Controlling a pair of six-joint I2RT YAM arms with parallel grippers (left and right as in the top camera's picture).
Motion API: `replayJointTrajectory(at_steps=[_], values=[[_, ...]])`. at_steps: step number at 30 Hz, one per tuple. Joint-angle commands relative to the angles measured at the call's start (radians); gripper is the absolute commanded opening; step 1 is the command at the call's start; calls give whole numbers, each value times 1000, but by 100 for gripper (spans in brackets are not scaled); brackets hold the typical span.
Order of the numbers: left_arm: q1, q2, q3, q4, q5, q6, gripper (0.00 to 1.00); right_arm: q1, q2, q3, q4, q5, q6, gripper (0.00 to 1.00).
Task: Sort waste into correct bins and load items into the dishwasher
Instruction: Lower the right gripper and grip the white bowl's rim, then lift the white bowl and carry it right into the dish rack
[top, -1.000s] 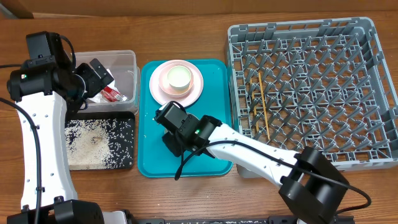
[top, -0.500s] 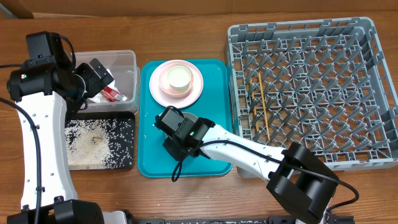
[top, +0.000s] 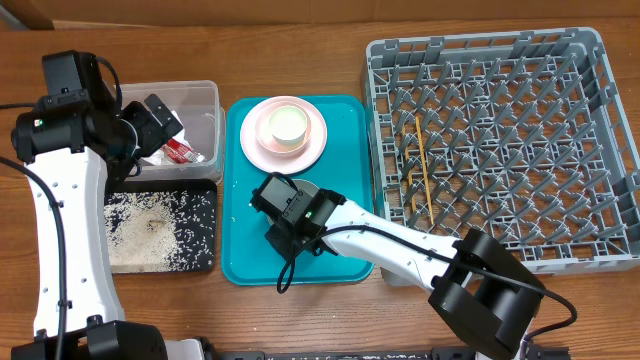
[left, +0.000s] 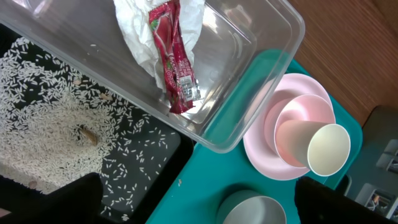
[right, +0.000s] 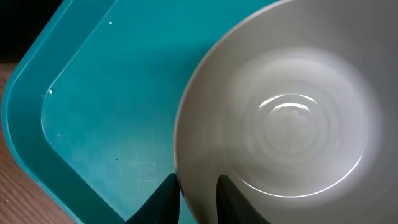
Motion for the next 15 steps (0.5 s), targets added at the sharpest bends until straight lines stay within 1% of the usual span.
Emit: replayJointTrajectory(at_steps=[1, 15], values=[[-2, -17, 14, 1, 0, -10, 100, 5, 2, -6, -6, -5, -4, 22], [-2, -17, 14, 1, 0, -10, 100, 5, 2, -6, -20, -5, -4, 21]])
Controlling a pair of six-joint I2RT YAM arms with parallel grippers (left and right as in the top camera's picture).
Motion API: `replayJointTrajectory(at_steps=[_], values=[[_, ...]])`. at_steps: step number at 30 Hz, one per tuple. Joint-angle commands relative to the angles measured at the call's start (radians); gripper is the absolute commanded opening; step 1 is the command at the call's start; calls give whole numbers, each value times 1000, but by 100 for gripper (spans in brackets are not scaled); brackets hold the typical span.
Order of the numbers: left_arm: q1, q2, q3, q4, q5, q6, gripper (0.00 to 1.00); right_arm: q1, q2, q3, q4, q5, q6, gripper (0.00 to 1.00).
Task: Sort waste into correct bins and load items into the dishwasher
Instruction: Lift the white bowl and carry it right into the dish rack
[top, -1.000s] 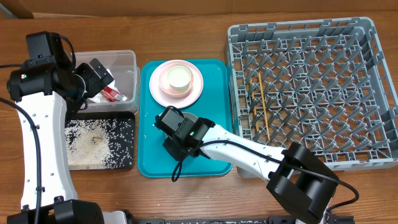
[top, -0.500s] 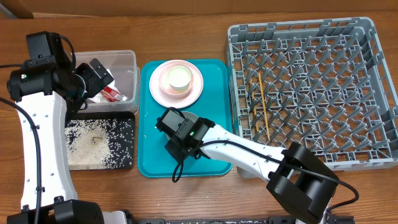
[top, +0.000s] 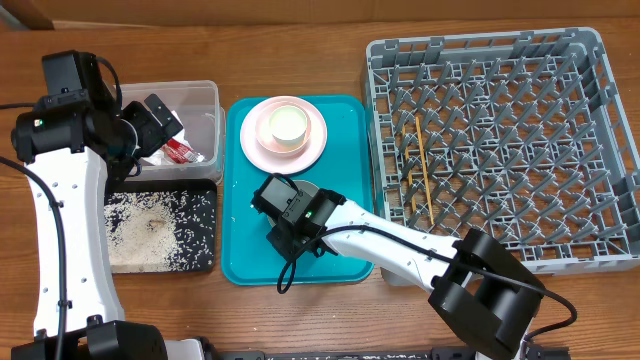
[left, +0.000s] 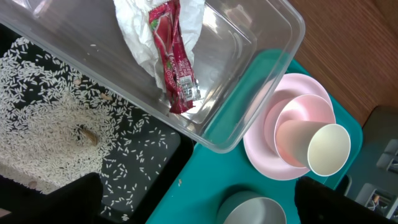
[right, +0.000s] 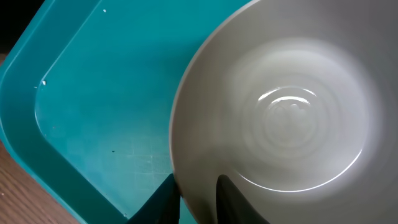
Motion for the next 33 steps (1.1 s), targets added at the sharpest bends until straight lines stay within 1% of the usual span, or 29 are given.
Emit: replayJointTrajectory(at_steps=[1, 3, 5, 9, 22, 24, 30, 33], values=[[-2, -17, 14, 1, 0, -10, 100, 5, 2, -6, 3, -6, -3, 21], [-2, -17, 14, 1, 0, -10, 100, 5, 2, -6, 2, -6, -3, 19], [-2, -17, 14, 1, 0, -10, 100, 5, 2, -6, 3, -6, -3, 15], [-2, -17, 14, 1, 0, -10, 100, 5, 2, -6, 3, -6, 0, 10], [-2, -17, 14, 1, 0, -10, 100, 5, 2, -6, 3, -6, 0, 10], [-2, -17, 14, 1, 0, -10, 100, 5, 2, -6, 3, -6, 0, 4], [-2, -17, 14, 1, 0, -10, 100, 5, 0, 7, 1, -8, 0, 4], [-2, -17, 14, 1, 0, -10, 100, 4, -13, 31, -9, -53, 0, 4]])
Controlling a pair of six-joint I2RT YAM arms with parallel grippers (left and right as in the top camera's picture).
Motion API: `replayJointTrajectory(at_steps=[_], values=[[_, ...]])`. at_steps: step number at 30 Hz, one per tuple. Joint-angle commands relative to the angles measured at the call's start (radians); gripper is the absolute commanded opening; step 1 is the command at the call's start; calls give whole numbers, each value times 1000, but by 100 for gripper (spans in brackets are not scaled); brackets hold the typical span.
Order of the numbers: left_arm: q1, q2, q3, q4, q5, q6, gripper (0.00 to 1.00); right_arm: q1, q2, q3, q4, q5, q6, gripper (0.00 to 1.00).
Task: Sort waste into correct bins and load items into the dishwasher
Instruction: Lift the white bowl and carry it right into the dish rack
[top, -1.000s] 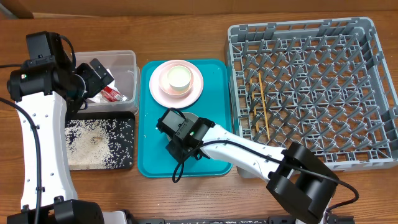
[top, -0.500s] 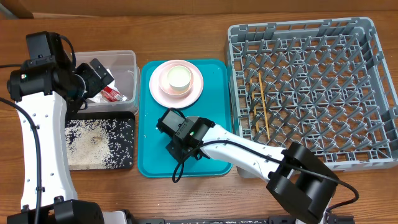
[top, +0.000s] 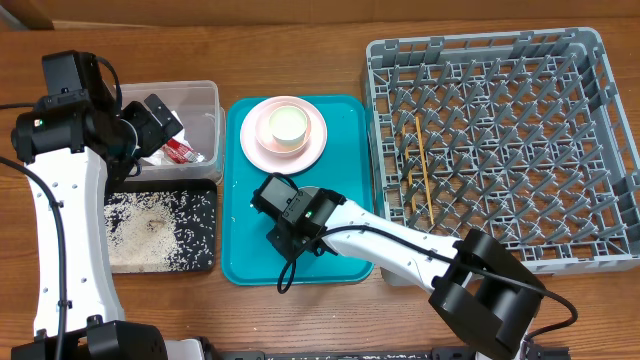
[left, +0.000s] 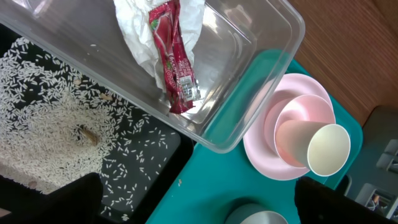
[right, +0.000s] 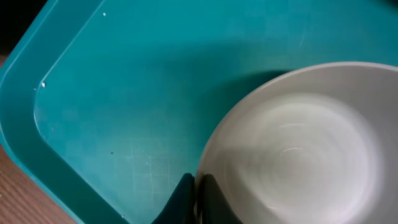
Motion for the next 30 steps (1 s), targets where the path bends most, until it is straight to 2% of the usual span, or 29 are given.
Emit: replayJointTrajectory(at_steps=[1, 11, 16, 20, 30], values=[[-2, -17, 14, 2, 0, -10, 100, 4, -23, 38, -10, -80, 3, 4], [-2, -17, 14, 1, 0, -10, 100, -2, -169, 128, -99, -164, 36, 4], [-2, -17, 14, 2, 0, -10, 100, -50, -280, 128, -143, -262, 37, 4], [-2, -17, 14, 2, 0, -10, 100, -135, -352, 128, -169, -433, 37, 4], [-2, -17, 14, 2, 0, -10, 100, -491, -418, 127, -275, -932, -13, 4]])
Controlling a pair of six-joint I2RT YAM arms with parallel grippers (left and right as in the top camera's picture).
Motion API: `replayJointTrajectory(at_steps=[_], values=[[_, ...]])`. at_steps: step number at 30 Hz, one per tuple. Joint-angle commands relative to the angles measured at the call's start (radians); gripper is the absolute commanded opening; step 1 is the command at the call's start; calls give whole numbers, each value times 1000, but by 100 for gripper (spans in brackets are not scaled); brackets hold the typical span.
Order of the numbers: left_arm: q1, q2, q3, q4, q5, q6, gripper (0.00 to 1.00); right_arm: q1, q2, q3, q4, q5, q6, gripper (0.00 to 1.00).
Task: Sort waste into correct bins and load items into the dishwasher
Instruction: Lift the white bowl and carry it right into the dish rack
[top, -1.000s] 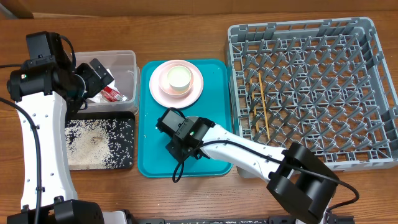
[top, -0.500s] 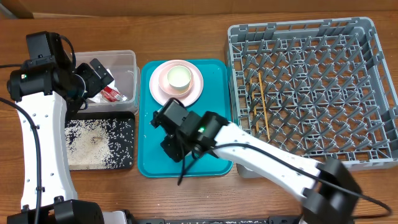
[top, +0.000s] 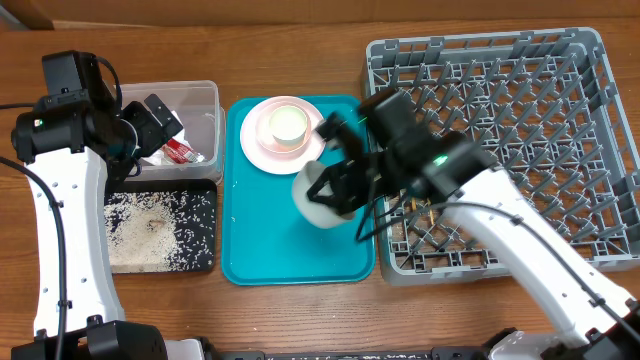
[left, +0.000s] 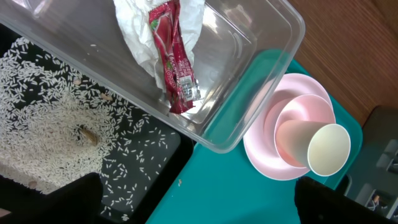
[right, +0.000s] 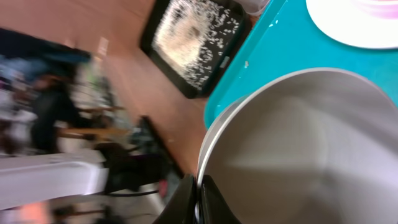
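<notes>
My right gripper (right: 198, 200) is shut on the rim of a grey bowl (top: 318, 198), held tilted in the air above the teal tray (top: 260, 240), beside the grey dish rack (top: 520, 110). The bowl (right: 292, 155) fills the right wrist view. A pink plate with a pink bowl and a cream cup (top: 284, 126) stands at the tray's far end. My left gripper (top: 150, 125) hangs over the clear bin (top: 205, 110) that holds a red wrapper (left: 171, 56) and crumpled paper; its fingers (left: 56, 199) stand wide apart, open and empty.
A black tray of spilled rice (top: 160, 230) lies left of the teal tray. Chopsticks (top: 422, 165) lie in the rack's left part. Bare wooden table runs along the near edge.
My right gripper lifted the grey bowl off the teal tray, tipped it on edge and swung right toward the rack. The left arm has not moved.
My right gripper's fingers straddled the grey bowl's rim as it sat on the near part of the teal tray. By 1.0 s ago they were shut on the rim. Now the bowl hangs tilted above the tray near the rack. The left gripper stayed open throughout.
</notes>
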Motion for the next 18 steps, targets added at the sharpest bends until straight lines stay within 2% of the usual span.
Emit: replayJointTrajectory(at_steps=[1, 9, 13, 18], values=[[-2, -17, 14, 1, 0, -10, 100, -118, -26, 27, -33, -279, -60, 4], [-2, -17, 14, 1, 0, -10, 100, -344, -26, 25, -206, -483, -209, 4], [-2, -17, 14, 1, 0, -10, 100, -443, -26, 21, -277, -506, -256, 4], [-2, -17, 14, 1, 0, -10, 100, -539, -26, -26, -283, -506, -257, 4]])
